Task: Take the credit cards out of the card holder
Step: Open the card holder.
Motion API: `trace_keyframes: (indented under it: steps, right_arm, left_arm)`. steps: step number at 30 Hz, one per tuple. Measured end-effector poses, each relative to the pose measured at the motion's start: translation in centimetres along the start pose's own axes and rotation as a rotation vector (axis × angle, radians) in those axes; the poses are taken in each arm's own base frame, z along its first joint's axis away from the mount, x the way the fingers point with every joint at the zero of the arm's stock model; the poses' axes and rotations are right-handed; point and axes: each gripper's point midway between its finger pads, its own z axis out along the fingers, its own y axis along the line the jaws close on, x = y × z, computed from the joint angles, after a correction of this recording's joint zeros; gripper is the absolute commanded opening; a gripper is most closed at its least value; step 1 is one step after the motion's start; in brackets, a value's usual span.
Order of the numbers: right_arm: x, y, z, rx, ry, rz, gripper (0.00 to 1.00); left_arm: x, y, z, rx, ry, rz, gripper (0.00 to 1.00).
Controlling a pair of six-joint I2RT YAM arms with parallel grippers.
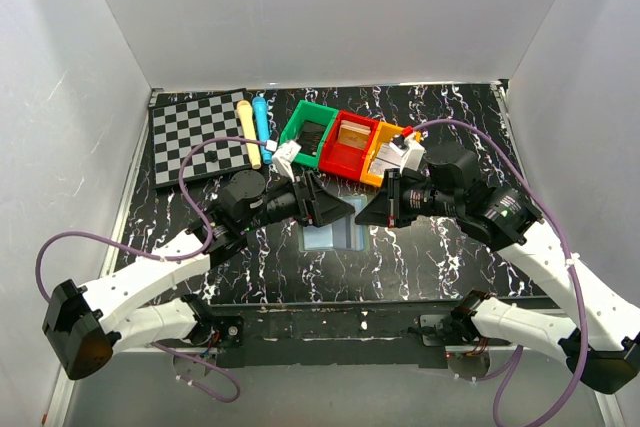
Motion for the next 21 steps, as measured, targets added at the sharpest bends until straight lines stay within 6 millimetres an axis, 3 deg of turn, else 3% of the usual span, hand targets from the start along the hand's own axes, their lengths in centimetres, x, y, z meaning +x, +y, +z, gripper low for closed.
trace_keyframes:
  steps: [9,15,21]
  right_arm:
    - [0.0,-0.1,0.0,0.006,0.0,0.001,0.01]
    - [0.0,-0.6,-0.2,0.04,0.001,-0.015,0.01]
    - [-0.2,-1.2,-0.4,0.077,-0.003,-0.027,0.01]
  left_arm:
    - [-0.3,0.2,-0.6,-0.029,-0.019,-0.001,0.74]
    - [-0.3,0.6,-1.2,-0.049,-0.034,0.008,0.94]
    - [-0.5,0.5,-1.6,-0.054,-0.047,0.013,0.98]
